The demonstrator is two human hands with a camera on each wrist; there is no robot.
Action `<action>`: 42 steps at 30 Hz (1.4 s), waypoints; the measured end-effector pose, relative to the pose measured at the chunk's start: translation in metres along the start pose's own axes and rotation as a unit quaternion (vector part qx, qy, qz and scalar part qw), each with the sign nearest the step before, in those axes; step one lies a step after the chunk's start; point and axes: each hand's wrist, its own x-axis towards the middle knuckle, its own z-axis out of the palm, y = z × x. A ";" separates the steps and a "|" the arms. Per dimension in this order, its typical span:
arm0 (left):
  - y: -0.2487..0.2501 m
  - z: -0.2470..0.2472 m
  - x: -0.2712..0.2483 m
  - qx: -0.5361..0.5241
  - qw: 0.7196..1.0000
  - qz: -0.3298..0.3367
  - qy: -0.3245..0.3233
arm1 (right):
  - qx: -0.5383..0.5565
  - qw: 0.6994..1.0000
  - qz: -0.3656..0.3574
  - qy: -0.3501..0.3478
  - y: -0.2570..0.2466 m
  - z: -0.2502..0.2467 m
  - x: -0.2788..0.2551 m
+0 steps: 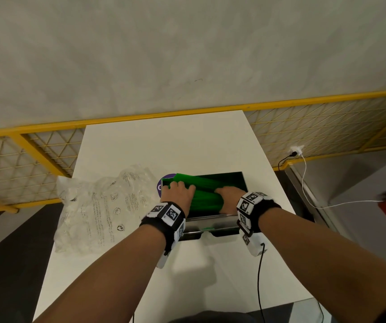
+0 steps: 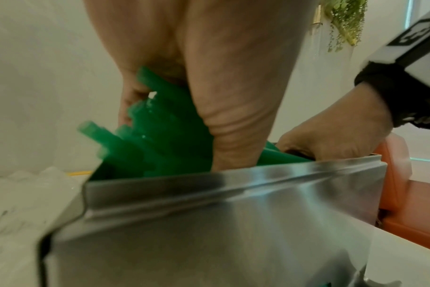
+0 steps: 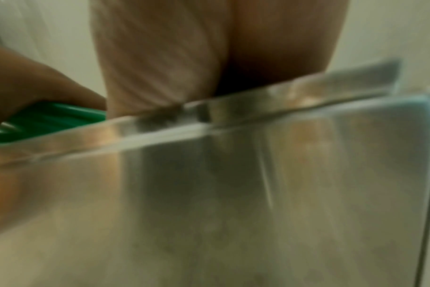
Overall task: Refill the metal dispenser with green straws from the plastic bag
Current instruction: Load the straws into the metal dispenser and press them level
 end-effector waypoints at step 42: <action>-0.039 0.026 -0.010 -0.367 0.922 0.076 0.096 | -0.077 0.993 -0.050 0.072 0.008 -0.005 -0.011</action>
